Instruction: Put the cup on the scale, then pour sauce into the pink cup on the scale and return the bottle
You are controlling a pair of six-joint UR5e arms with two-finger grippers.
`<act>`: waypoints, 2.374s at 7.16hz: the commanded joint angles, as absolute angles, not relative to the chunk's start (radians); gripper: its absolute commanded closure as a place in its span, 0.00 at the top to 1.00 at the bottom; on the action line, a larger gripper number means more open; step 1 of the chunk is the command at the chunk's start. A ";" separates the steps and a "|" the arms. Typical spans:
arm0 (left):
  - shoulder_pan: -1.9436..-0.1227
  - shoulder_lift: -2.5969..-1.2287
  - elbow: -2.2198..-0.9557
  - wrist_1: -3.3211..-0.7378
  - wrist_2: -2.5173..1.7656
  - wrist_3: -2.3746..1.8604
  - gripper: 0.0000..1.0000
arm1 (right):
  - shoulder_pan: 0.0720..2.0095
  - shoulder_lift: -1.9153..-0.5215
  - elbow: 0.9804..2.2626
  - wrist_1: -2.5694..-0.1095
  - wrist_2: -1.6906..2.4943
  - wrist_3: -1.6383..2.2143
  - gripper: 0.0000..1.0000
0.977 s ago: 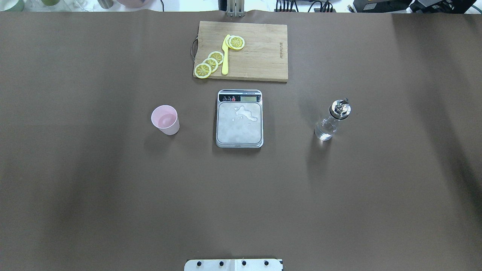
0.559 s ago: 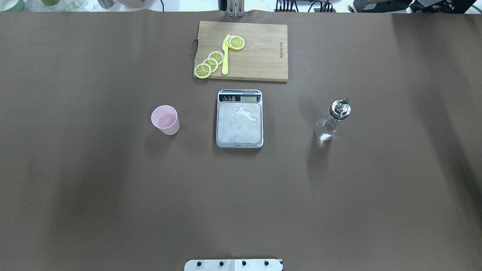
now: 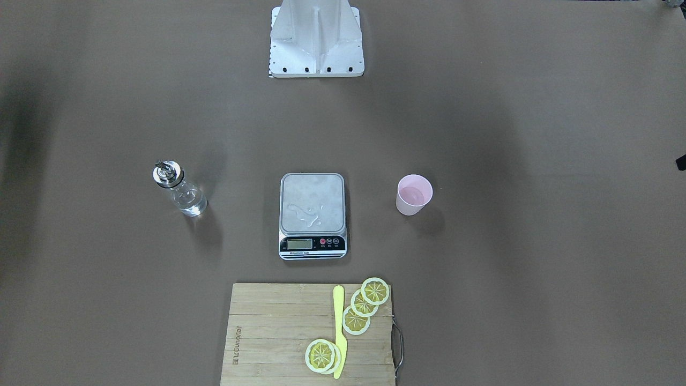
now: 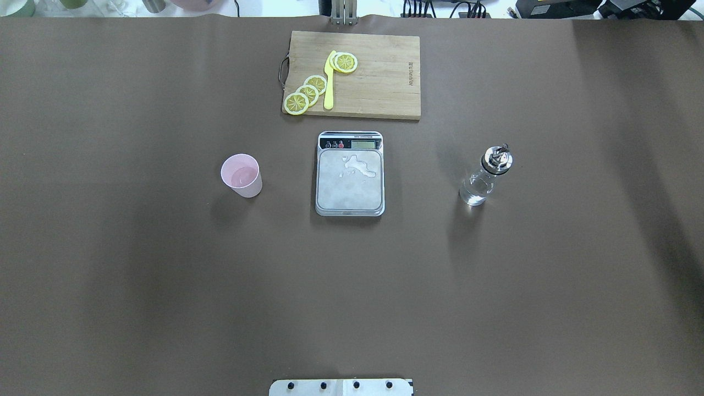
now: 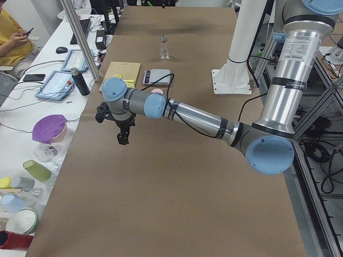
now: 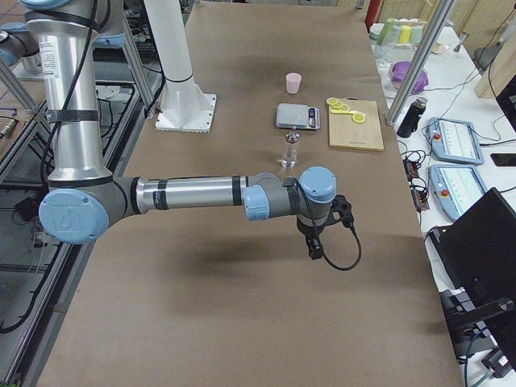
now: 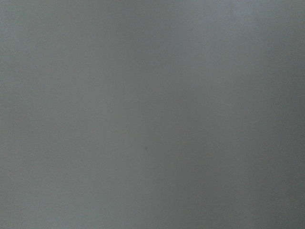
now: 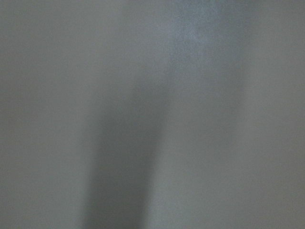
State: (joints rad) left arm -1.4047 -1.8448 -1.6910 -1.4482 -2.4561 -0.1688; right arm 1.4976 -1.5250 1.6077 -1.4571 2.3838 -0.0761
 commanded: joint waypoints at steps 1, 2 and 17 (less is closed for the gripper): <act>-1.196 -2.000 -1.701 -1.450 -2.372 -0.496 1.00 | 1.503 -1.525 1.603 -1.457 2.376 -0.075 1.00; -1.105 -2.055 -1.698 -1.450 -2.352 -0.611 1.00 | 1.506 -1.522 1.606 -1.462 2.378 -0.068 1.00; -0.779 -2.109 -1.532 -1.821 -2.204 -0.945 0.31 | 1.514 -1.534 1.608 -1.463 2.332 -0.063 1.00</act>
